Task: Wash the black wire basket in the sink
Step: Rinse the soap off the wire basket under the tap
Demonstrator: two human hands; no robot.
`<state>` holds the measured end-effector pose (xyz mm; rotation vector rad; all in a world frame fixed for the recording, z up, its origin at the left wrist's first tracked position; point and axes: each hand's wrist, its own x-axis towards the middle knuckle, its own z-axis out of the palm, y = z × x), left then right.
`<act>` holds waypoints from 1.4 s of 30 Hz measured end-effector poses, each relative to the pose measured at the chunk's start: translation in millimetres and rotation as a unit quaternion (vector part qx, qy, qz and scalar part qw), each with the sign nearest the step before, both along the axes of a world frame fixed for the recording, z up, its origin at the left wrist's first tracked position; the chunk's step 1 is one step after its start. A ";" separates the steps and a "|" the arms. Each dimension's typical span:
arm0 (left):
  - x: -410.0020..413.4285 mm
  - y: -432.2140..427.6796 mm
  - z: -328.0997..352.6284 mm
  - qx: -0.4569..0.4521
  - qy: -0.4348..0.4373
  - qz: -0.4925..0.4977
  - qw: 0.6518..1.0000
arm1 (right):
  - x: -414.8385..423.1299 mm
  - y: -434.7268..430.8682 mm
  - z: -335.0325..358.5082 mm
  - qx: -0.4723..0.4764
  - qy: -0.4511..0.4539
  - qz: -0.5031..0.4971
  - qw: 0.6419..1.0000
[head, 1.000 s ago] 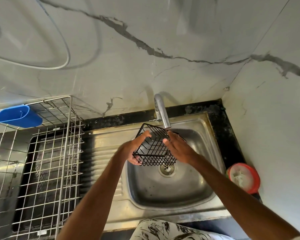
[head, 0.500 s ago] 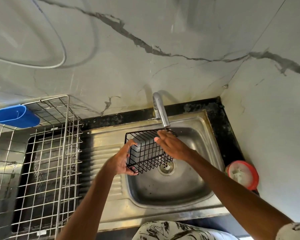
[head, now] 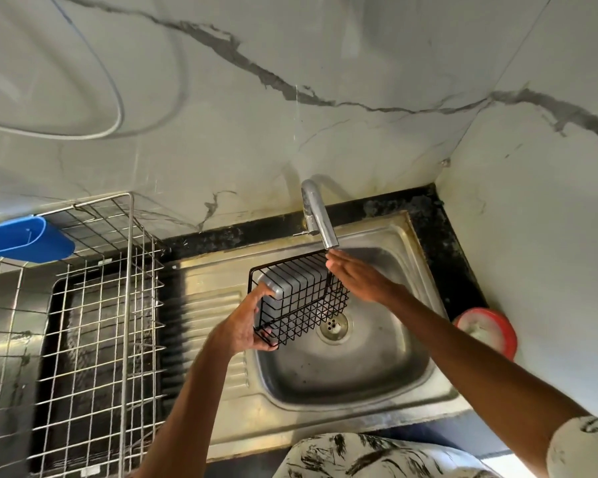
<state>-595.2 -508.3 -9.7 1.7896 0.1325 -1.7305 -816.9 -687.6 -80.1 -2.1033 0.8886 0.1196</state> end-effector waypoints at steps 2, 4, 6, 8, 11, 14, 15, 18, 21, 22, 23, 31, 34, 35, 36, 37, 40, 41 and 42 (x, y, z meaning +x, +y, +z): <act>-3.5 1.8 -3.3 -0.010 0.000 0.000 1.000 | 14.5 7.3 4.0 0.019 0.031 -0.027 0.999; -4.2 5.5 -3.3 -0.023 -0.001 -0.001 1.000 | 24.0 10.1 5.0 0.020 0.051 -0.014 0.998; -1.9 11.0 -1.1 -0.025 -0.002 -0.007 1.000 | 23.4 6.5 2.6 0.029 0.060 -0.002 0.998; 0.3 16.6 -2.4 -0.022 0.001 -0.024 0.999 | 20.3 0.4 1.8 0.073 0.065 -0.034 0.995; 0.2 22.9 -0.6 -0.033 0.003 -0.048 0.998 | 21.8 -11.5 0.8 0.188 0.069 -0.110 0.973; 3.9 26.9 -2.5 -0.039 0.007 -0.039 0.998 | 28.8 -20.7 0.0 0.245 0.069 -0.153 0.955; 6.0 28.0 -3.8 -0.035 0.007 -0.032 0.999 | 31.4 -22.5 1.4 0.261 0.068 -0.172 0.948; 9.5 31.0 -7.0 -0.019 0.006 0.000 1.000 | 42.5 -28.4 12.2 0.304 0.059 -0.224 0.924; 14.6 28.6 -9.3 -0.012 -0.004 0.052 0.999 | 51.5 -37.5 14.2 0.310 0.063 -0.246 0.916; 15.8 27.0 -9.6 -0.012 -0.014 0.067 0.998 | 52.6 -40.9 14.9 0.320 0.056 -0.246 0.913; 17.1 25.8 -10.9 -0.017 -0.023 0.076 0.997 | 52.4 -44.2 15.4 0.334 0.046 -0.243 0.909; 11.8 13.9 -17.4 0.030 -0.040 0.129 0.990 | 36.9 -53.0 35.4 0.341 0.003 -0.206 0.917; 9.1 13.3 -22.0 0.026 -0.027 0.162 0.986 | 33.7 -46.8 48.3 0.284 0.002 -0.189 0.940; 8.3 14.1 -25.4 0.024 -0.014 0.172 0.985 | 35.0 -43.7 51.9 0.254 0.004 -0.182 0.950; 6.6 15.0 -28.6 0.024 0.001 0.180 0.983 | 37.3 -39.9 58.1 0.216 0.015 -0.169 0.962; 3.2 14.9 -30.3 0.021 0.014 0.185 0.982 | 40.5 -36.4 61.5 0.174 0.028 -0.158 0.972; -11.7 10.1 -31.8 0.015 -0.026 0.194 0.981 | 50.4 -24.1 74.8 0.109 0.043 -0.152 0.981; -18.2 5.8 -32.1 0.013 -0.057 0.179 0.982 | 52.9 -20.3 78.2 0.098 0.047 -0.159 0.981; -23.8 2.9 -33.9 0.007 -0.095 0.140 0.985 | 54.9 -15.1 81.7 0.084 0.059 -0.165 0.981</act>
